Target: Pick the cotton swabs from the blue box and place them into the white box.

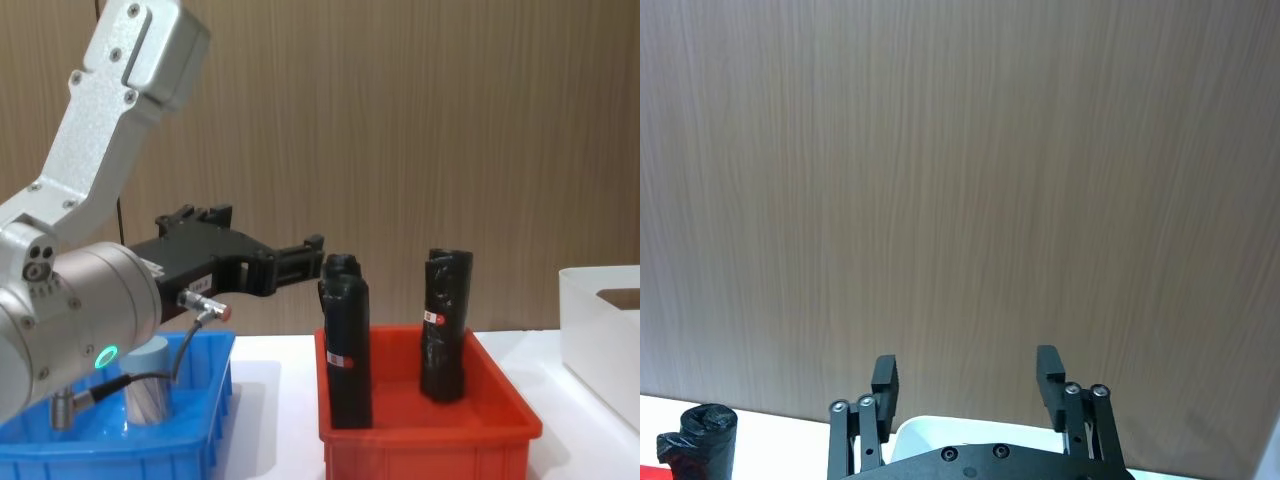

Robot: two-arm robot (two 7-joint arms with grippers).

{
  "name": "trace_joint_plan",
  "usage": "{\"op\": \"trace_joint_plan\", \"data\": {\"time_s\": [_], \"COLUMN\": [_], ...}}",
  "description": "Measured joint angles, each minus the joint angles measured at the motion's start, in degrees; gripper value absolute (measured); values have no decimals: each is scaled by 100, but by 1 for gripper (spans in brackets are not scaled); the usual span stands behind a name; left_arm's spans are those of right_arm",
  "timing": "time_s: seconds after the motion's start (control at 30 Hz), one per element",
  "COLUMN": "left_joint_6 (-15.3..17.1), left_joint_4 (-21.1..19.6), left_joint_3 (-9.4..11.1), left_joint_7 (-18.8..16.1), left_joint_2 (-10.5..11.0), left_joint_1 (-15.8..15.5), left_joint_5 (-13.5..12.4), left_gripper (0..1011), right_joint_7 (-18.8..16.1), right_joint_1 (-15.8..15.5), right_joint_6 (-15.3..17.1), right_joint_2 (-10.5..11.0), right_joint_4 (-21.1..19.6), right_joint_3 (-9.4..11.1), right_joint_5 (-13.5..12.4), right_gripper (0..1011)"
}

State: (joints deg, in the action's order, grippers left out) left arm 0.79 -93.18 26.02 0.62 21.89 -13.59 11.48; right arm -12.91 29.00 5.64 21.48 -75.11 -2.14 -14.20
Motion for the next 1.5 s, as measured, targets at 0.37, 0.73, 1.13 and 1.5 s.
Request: {"op": "trace_joint_plan", "data": {"time_s": [0.37, 0.73, 1.13, 1.5], "left_joint_6": [0, 0, 0, 0], "left_joint_4": [0, 0, 0, 0], "left_joint_3": [0, 0, 0, 0], "left_joint_7": [0, 0, 0, 0], "left_joint_2": [0, 0, 0, 0], "left_joint_1": [0, 0, 0, 0], "left_joint_5": [0, 0, 0, 0], "left_gripper": [1004, 1004, 1004, 1004], "right_joint_7": [22, 27, 33, 33], "right_joint_1": [-64, -90, -99, -104], "right_joint_6": [-17, -24, -28, -28], "right_joint_2": [40, 56, 62, 65], "right_joint_4": [-65, -91, -103, -108], "right_joint_3": [53, 73, 81, 83], "right_joint_5": [-36, -43, -48, -51], "right_gripper": [1002, 1002, 1002, 1002]}}
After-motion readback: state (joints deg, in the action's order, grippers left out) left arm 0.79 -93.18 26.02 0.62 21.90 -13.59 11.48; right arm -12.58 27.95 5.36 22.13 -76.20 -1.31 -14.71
